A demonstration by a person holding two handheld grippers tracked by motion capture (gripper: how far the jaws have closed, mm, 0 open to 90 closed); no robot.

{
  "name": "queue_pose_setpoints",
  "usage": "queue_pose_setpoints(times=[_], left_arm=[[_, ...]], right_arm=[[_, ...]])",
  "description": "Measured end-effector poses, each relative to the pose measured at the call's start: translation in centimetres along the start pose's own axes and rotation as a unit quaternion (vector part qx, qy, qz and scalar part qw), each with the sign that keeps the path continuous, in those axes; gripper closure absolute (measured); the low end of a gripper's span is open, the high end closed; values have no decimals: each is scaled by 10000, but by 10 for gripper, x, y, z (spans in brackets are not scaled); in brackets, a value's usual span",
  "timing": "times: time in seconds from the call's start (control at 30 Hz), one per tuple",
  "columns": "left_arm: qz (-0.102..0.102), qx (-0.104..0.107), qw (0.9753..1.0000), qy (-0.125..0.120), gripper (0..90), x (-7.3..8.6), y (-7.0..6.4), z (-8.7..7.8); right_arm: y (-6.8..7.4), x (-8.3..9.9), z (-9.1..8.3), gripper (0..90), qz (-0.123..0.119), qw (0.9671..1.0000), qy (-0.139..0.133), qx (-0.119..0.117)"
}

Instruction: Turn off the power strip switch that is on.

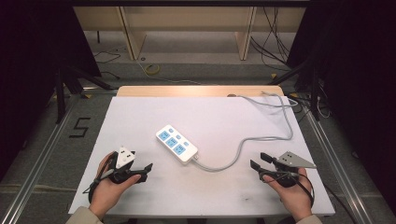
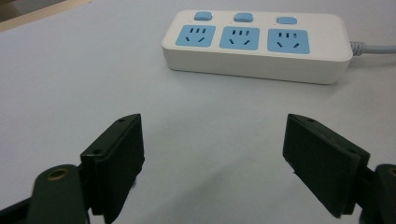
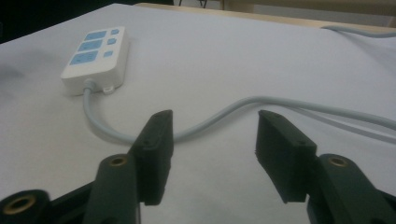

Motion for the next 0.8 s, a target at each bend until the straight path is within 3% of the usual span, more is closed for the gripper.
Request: queue_pose_setpoints(times=[0.13,0.23,0.37,0.47,0.8], left_arm=[[1,-27,10000,33,210,1,1,0],[35,-41,10000,78,212,2,1,0],[52,-77,9999,126,215,3,2,0],[50,-81,9999,131,217,3,2,0],[46,-94,9998,145,219,4,3,1]], right_arm=[[1,-1,-5,615,-150,9998,9,94],[3,-2,-8,763,-284,9995,18,144],[5,-1,-9,899,-496,9983,186,230],[6,2,-5,900,-556,9977,345,203],[16,-1,0,900,-630,9971,414,77]])
Point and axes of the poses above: each handheld gripper's, and its own axes: z roughly forward along the jaws, x roughly out of its underside, y roughly to its left, the point moved 7 cm from there along z, roughly forward along the jaws, and after that the axes turned 7 degrees about z, right-handed, at the moved point
